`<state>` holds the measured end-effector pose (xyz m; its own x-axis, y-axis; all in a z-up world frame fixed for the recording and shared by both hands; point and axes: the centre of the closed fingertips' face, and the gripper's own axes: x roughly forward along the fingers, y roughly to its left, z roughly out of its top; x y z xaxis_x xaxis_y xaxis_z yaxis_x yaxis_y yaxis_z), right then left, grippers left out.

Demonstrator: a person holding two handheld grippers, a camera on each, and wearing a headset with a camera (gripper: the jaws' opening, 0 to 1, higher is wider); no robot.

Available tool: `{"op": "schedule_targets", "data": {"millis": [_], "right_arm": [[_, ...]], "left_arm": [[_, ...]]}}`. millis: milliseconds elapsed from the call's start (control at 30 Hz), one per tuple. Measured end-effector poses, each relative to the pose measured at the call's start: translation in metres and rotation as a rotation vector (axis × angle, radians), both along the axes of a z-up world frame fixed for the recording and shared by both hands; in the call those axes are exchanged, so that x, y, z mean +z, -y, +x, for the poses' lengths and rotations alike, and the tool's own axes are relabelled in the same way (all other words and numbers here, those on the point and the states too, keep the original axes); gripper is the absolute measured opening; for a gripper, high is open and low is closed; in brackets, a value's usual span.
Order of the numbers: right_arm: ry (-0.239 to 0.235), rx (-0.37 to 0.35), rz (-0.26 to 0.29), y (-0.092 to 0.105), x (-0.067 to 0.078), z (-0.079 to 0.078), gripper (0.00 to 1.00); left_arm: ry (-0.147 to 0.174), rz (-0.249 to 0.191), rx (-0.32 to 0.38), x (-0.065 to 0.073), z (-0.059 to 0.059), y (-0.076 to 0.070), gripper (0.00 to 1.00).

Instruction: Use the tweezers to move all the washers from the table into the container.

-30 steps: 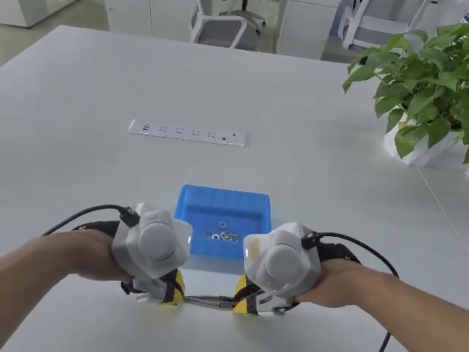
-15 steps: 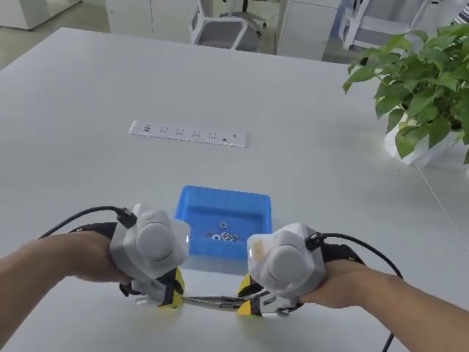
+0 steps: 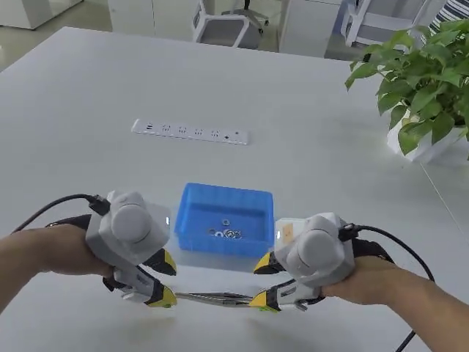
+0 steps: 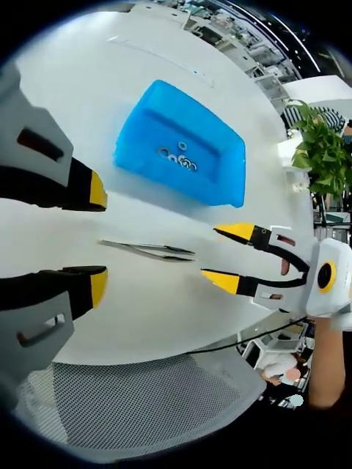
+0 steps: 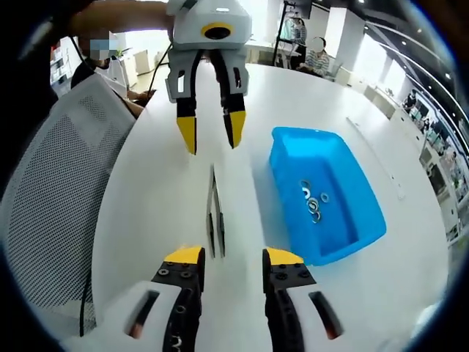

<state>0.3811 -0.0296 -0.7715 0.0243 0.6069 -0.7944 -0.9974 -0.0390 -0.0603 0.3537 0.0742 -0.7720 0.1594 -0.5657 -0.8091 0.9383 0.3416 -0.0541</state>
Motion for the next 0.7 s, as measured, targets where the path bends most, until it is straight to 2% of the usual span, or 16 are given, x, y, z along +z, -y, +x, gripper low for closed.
{"op": "schedule_targets", "data": {"millis": [133, 267, 433, 500, 633, 700], "right_arm": [[0.004, -0.077, 0.052, 0.007, 0.013, 0.008, 0.41], [0.038, -0.153, 0.116, 0.017, 0.026, 0.017, 0.54], [0.07, -0.228, 0.171, 0.03, 0.037, 0.025, 0.68], [0.083, -0.261, 0.186, 0.036, 0.041, 0.028, 0.71], [0.084, -0.309, 0.223, 0.043, 0.046, 0.031, 0.78], [0.082, -0.314, 0.23, 0.044, 0.047, 0.029, 0.83]], "left_arm": [[0.028, -0.083, 0.076, 0.018, 0.007, -0.002, 0.47], [0.065, -0.166, 0.14, 0.037, 0.011, -0.005, 0.57], [0.108, -0.24, 0.215, 0.053, 0.012, -0.008, 0.69], [0.113, -0.261, 0.242, 0.057, 0.011, -0.009, 0.74], [0.146, -0.315, 0.29, 0.066, 0.01, -0.011, 0.8], [0.156, -0.322, 0.303, 0.067, 0.01, -0.012, 0.86]]}}
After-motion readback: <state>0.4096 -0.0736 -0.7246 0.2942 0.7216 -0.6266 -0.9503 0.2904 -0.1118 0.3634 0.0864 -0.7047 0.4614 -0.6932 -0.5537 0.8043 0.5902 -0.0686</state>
